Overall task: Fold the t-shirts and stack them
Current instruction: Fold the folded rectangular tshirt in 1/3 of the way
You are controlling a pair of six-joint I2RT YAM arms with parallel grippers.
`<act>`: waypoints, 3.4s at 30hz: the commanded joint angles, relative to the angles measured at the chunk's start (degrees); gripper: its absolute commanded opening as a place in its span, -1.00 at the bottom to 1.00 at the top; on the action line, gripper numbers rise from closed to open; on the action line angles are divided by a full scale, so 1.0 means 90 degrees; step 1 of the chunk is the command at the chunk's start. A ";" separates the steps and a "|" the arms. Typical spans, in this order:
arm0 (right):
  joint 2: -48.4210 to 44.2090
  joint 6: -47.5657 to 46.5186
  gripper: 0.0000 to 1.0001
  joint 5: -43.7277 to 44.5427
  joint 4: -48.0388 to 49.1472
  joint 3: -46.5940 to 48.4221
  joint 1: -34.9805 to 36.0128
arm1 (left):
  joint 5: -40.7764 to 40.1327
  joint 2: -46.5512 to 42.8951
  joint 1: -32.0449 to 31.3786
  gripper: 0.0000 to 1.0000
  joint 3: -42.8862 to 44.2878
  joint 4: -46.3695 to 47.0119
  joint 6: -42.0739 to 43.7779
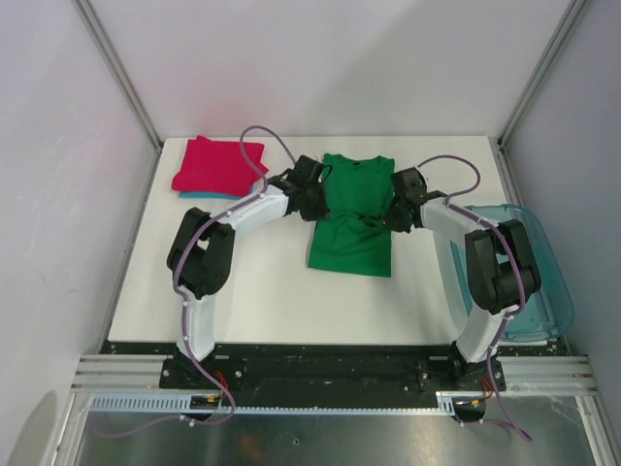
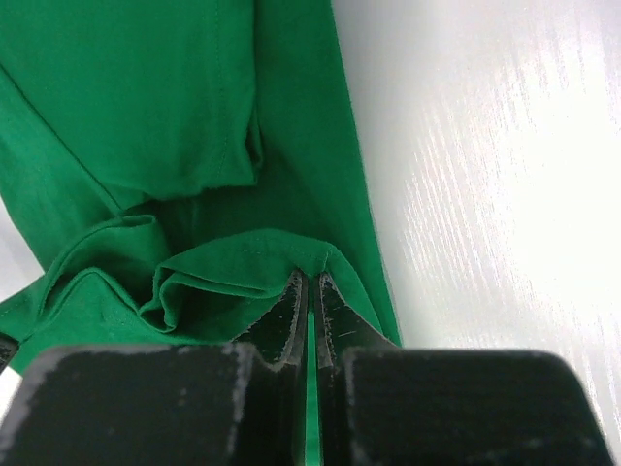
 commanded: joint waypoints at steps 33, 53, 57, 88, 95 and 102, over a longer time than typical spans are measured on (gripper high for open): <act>-0.0071 -0.0687 0.02 -0.0256 -0.0380 0.1194 -0.0518 | 0.0910 -0.0219 0.0690 0.31 0.0268 0.0500 0.0985; 0.1024 -0.0913 -0.88 -0.0477 -0.0227 0.1608 0.0414 | 0.1800 0.0744 0.0484 -1.00 0.0431 0.0502 0.1038; 0.1447 -0.0919 -0.88 -0.0518 -0.0198 0.1949 0.0256 | 0.1699 0.1094 0.0600 -1.00 0.0688 0.0502 0.1128; 0.1651 -0.0995 -0.94 -0.0543 -0.0493 0.2000 -0.0725 | 0.1040 0.1439 0.0977 -1.00 0.0604 0.0508 0.1133; 0.1854 -0.0949 -0.94 -0.0810 -0.0481 0.2033 -0.0766 | 0.1117 0.1380 0.0977 -1.00 0.0603 0.0505 0.1136; 0.1799 -0.0987 -0.89 -0.0891 -0.0509 0.2088 -0.0858 | 0.1311 0.1076 0.0985 -0.95 0.0599 0.0503 0.1218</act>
